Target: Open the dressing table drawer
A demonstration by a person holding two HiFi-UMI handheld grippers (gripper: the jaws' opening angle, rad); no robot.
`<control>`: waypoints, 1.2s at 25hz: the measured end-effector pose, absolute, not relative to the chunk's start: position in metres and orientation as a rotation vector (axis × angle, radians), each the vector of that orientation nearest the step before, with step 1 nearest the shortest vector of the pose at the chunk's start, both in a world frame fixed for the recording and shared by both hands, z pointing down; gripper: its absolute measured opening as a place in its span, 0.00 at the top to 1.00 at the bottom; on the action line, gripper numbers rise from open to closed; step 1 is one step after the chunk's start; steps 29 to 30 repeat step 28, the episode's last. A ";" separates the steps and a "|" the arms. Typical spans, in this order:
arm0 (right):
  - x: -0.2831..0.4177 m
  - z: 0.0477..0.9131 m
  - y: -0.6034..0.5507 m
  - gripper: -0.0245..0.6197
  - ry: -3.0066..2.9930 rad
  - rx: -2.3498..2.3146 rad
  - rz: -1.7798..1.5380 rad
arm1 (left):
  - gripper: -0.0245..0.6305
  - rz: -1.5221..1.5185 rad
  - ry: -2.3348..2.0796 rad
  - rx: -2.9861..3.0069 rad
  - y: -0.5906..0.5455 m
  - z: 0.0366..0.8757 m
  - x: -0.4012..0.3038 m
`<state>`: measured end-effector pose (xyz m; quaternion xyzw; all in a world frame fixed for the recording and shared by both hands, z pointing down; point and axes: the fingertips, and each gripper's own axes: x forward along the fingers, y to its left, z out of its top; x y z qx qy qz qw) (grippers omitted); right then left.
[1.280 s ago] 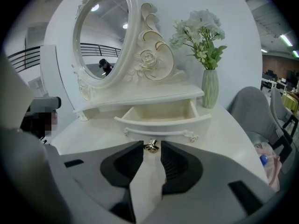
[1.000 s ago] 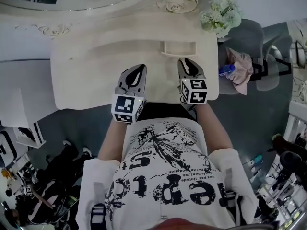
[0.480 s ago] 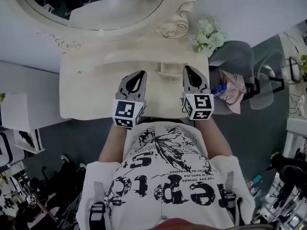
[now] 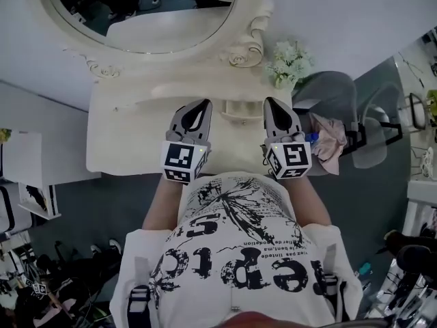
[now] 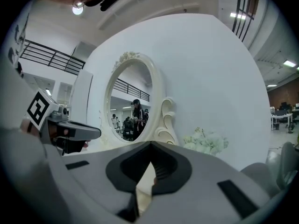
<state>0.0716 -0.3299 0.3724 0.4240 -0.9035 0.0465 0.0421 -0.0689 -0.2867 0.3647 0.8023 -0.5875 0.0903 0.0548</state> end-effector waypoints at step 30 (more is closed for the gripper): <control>0.064 0.377 -0.324 0.94 -2.787 1.211 0.155 | 0.93 0.278 -1.818 2.404 -0.286 0.365 -0.066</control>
